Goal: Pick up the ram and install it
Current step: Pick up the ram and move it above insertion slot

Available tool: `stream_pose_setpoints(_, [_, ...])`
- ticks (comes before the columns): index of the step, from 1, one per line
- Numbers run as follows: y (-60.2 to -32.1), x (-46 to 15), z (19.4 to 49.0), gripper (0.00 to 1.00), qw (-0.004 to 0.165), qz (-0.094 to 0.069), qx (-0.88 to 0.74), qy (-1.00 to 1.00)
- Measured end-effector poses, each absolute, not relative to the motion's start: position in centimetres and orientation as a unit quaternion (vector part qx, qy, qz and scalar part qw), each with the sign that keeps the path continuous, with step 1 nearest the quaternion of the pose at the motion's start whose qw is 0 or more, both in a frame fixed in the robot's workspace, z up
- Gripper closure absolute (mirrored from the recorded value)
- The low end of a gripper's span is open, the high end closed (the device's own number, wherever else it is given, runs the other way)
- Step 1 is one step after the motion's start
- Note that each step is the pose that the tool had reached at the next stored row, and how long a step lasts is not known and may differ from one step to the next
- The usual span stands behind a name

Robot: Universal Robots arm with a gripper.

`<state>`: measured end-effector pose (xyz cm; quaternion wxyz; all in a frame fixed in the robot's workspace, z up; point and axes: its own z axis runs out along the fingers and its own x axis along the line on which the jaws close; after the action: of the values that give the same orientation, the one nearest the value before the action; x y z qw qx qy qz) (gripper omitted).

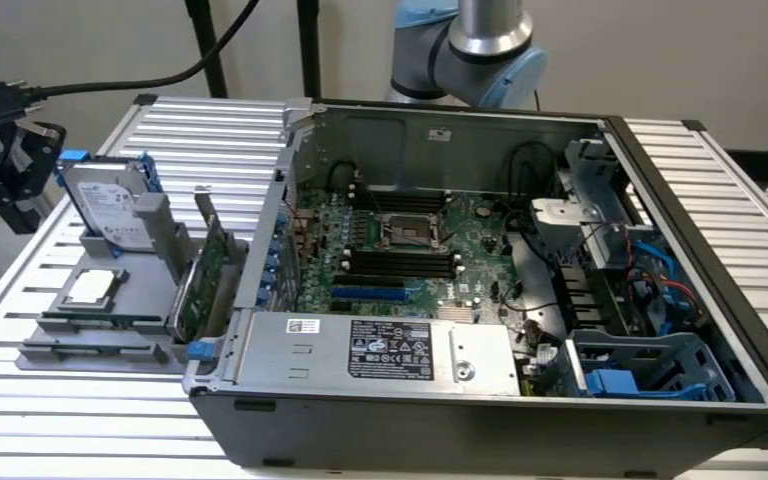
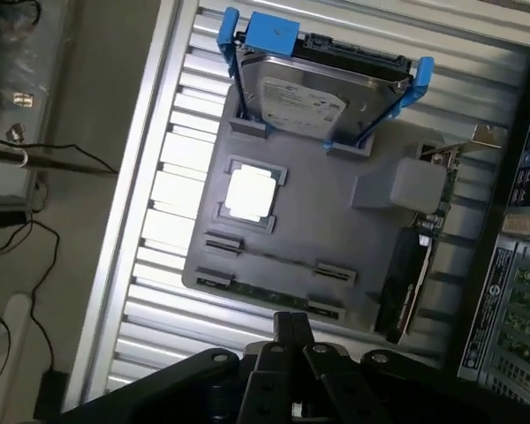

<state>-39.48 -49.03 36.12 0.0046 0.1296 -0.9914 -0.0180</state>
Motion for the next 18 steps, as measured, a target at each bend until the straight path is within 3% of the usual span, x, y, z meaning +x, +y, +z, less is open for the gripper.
stream_pose_setpoints(18, [-49.04, -39.47, 35.72, 1.0, 0.008, -0.017, 0.29, -0.957])
